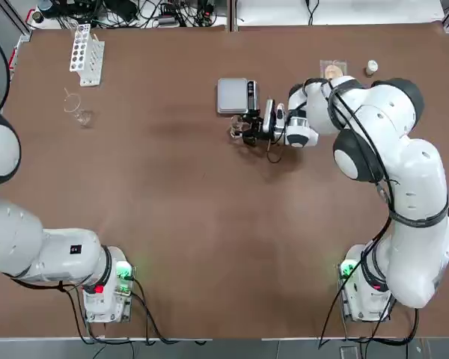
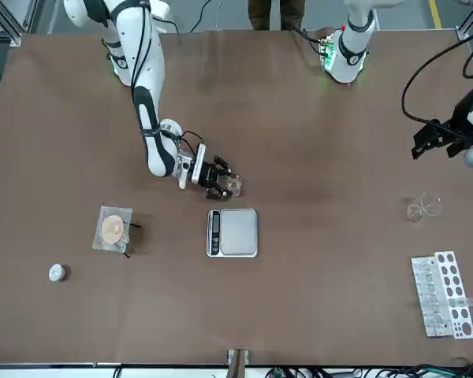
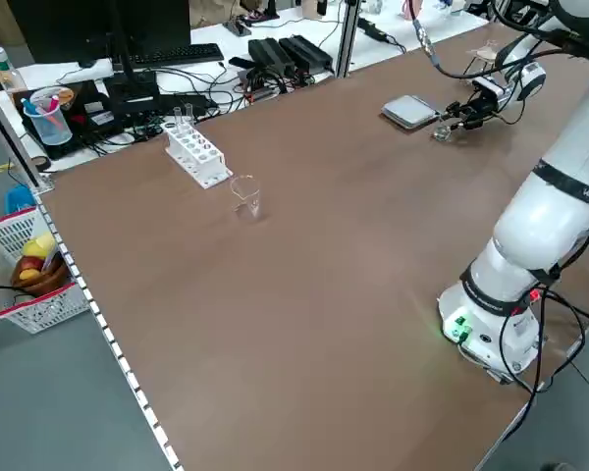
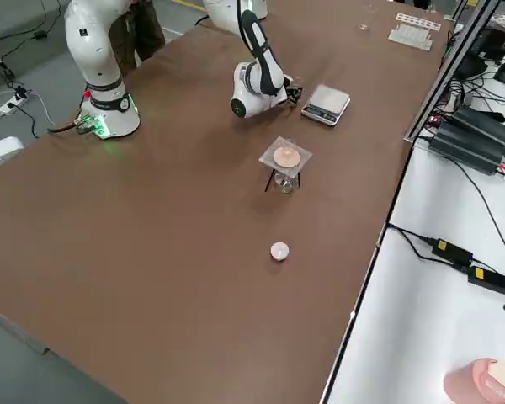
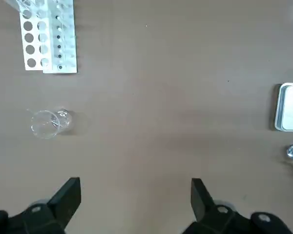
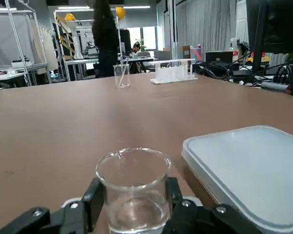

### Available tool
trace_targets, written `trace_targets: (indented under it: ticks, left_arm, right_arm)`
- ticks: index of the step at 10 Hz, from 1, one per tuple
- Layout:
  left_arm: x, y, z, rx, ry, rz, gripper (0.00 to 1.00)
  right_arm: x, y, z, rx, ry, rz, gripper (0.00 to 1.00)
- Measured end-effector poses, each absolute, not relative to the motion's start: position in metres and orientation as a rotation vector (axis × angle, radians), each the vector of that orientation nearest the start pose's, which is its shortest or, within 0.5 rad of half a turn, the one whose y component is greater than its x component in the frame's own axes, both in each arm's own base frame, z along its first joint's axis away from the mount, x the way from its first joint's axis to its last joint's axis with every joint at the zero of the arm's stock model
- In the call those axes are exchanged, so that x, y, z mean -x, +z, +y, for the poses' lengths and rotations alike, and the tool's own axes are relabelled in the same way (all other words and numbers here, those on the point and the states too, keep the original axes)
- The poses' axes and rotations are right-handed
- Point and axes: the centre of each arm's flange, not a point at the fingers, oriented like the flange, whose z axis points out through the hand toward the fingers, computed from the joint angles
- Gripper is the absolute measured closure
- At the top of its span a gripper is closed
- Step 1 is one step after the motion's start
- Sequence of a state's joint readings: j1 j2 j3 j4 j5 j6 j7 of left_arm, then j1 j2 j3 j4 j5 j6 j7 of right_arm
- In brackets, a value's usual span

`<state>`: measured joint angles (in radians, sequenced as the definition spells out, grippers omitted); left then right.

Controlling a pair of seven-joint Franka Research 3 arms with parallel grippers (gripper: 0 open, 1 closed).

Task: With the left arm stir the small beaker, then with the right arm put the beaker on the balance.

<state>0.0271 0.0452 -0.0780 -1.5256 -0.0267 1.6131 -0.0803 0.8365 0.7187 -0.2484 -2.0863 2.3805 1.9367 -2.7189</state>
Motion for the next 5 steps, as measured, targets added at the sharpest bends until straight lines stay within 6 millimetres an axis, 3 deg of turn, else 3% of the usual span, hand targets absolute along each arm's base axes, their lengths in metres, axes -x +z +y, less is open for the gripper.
trace_targets:
  ticks: [2,5]
  left_arm:
    - [-0.572,0.625,-0.031,3.174,-0.068,-0.048,0.0]
    - [-0.573,0.627,-0.031,3.174,-0.074,-0.048,0.0]
  right_arm:
    - [-0.444,0.092,0.352,1.568,-1.224,-1.154,0.43]
    - [-0.45,0.118,0.36,1.541,-1.248,-1.121,0.43]
